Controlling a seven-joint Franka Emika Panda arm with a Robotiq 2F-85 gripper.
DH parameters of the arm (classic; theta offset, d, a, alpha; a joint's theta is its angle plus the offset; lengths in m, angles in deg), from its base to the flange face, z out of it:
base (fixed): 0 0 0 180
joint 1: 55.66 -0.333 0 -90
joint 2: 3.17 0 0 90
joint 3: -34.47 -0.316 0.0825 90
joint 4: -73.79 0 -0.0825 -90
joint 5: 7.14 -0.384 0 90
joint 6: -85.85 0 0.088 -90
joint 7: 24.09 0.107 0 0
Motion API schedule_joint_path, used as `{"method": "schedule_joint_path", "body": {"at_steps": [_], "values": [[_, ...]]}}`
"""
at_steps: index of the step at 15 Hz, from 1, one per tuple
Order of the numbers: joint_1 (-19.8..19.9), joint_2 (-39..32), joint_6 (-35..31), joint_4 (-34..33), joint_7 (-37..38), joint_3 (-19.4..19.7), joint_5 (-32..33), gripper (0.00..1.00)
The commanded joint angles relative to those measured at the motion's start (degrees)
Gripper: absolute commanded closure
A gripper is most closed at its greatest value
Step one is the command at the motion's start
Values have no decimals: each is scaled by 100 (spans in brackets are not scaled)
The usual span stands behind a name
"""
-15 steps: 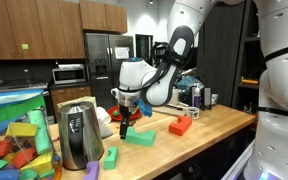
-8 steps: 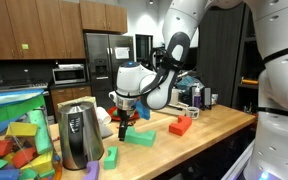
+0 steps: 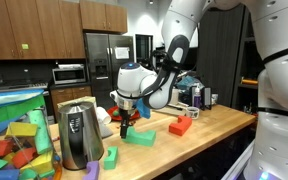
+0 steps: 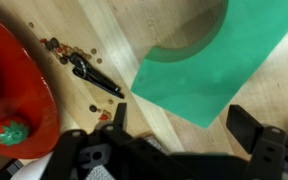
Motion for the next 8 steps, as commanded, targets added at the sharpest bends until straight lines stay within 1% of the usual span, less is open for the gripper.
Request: {"method": "schedule_joint_path", "body": {"at_steps": [1,8], "values": [[-107,-50,81,-87,231,184,311,0],[-197,-58,220,-141,552,408,904,0]]}}
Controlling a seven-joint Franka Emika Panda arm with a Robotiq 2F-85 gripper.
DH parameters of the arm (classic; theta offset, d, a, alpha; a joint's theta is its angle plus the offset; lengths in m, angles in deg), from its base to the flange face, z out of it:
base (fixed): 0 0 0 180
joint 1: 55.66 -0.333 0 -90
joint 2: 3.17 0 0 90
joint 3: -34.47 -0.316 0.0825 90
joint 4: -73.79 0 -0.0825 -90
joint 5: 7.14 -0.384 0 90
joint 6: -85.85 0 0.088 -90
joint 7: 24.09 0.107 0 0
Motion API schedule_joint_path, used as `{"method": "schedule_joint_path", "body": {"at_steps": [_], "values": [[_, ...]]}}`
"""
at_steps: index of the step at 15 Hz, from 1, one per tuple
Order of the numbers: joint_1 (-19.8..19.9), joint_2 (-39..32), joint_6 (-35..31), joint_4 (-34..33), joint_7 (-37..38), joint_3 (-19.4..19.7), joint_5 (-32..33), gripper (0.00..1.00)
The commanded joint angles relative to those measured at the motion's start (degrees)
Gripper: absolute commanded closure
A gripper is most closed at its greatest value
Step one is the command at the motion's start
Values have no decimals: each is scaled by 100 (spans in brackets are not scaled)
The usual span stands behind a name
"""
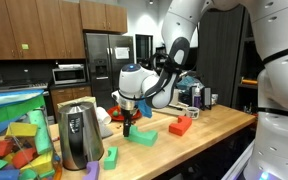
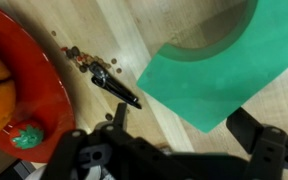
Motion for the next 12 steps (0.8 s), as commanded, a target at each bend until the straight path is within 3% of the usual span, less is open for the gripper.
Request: {"method": "schedule_joint_path", "body": {"at_steps": [1,12], "values": [[-125,-5,145,-71,299,189,385,0],[-70,48,207,-31,418,359,585,0]]}}
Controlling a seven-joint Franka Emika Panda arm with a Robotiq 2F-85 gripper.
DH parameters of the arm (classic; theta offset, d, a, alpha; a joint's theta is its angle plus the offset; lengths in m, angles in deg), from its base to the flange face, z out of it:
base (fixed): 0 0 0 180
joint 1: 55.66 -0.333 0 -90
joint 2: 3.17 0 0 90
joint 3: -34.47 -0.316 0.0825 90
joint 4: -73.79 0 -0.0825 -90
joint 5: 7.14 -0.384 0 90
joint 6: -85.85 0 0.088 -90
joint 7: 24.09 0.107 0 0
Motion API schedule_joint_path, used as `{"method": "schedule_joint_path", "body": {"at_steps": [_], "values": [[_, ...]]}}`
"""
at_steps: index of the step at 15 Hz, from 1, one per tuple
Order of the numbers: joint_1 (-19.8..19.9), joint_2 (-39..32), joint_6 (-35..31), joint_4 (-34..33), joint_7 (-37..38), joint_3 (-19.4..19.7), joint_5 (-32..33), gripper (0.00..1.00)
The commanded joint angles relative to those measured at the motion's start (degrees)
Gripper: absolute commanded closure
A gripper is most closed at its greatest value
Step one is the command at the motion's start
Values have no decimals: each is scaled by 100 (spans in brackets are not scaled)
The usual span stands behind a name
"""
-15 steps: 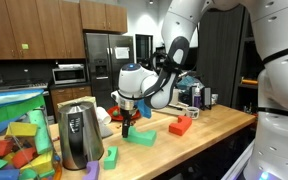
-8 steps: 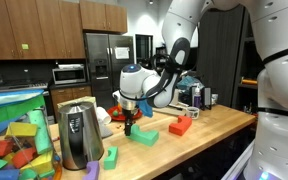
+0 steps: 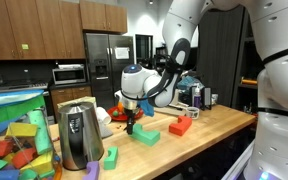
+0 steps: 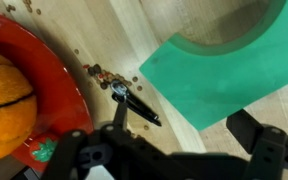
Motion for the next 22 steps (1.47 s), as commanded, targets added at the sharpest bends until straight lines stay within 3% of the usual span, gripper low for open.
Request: {"method": "schedule_joint_path", "body": {"at_steps": [1,22], "values": [[-35,65,62,-6,161,146,202,0],[2,-2,0,-2,4,72,-1,0]]}}
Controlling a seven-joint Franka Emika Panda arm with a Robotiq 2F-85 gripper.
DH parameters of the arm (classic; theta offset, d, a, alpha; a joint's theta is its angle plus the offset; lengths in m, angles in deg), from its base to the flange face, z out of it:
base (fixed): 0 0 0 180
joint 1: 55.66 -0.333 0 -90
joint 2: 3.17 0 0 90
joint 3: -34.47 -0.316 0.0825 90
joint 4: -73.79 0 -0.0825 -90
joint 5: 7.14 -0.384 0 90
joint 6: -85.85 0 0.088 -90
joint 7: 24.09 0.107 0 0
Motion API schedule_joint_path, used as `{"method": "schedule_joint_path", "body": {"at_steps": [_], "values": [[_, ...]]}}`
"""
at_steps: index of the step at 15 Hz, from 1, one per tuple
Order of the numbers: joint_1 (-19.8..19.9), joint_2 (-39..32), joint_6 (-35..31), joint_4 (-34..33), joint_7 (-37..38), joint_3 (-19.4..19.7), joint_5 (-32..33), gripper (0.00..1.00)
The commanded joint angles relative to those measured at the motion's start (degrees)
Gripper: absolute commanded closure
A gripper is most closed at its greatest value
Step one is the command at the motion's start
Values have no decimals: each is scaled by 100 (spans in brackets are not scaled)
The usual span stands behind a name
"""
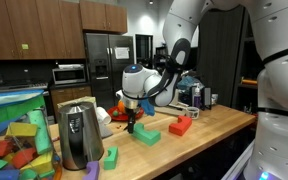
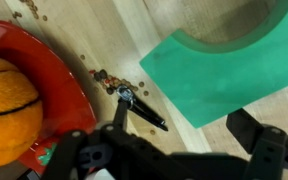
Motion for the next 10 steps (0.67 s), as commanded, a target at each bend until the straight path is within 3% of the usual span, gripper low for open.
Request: {"method": "schedule_joint_path", "body": {"at_steps": [1,10], "values": [[-15,-84,17,-55,18,22,55,0],[-126,103,203,77,-7,-249,-48,0]]}}
